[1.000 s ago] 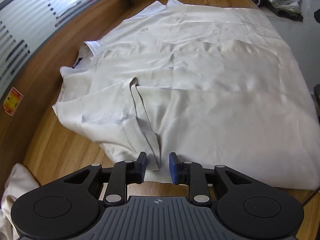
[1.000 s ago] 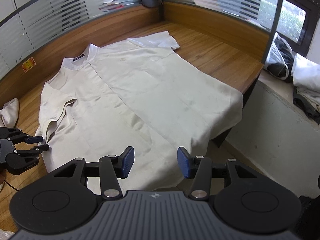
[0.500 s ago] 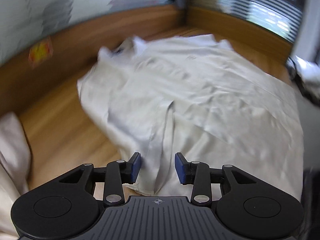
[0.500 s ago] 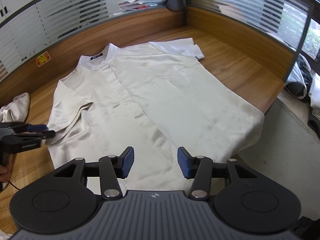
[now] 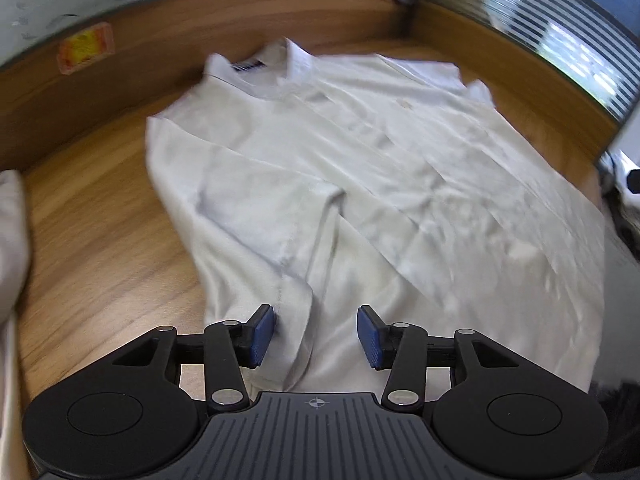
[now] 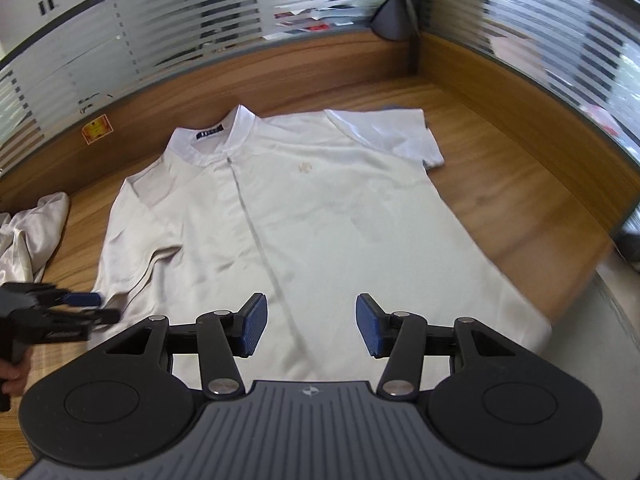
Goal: Fold clothes
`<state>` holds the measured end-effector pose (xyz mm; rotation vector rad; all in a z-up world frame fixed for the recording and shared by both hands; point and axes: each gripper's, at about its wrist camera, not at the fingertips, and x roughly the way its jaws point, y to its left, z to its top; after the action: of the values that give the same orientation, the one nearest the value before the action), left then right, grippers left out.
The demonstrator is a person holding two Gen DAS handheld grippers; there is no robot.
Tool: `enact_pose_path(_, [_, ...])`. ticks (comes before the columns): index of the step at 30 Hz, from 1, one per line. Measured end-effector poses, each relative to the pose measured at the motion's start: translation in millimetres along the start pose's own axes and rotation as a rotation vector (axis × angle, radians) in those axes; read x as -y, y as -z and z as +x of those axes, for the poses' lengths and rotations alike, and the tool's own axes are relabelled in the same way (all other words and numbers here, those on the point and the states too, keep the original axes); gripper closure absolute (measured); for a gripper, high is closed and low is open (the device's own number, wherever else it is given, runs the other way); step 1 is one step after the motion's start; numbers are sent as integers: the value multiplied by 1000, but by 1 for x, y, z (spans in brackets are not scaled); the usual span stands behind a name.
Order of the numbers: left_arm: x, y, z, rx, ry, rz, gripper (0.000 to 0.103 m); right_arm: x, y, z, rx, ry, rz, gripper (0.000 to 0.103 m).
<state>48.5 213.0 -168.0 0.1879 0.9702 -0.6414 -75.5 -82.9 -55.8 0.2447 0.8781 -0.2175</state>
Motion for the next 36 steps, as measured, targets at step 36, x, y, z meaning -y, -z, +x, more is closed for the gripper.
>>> enact_pose_path(36, [93, -86, -17, -33, -229, -400, 30, 209, -276, 314, -99, -121, -161, 49])
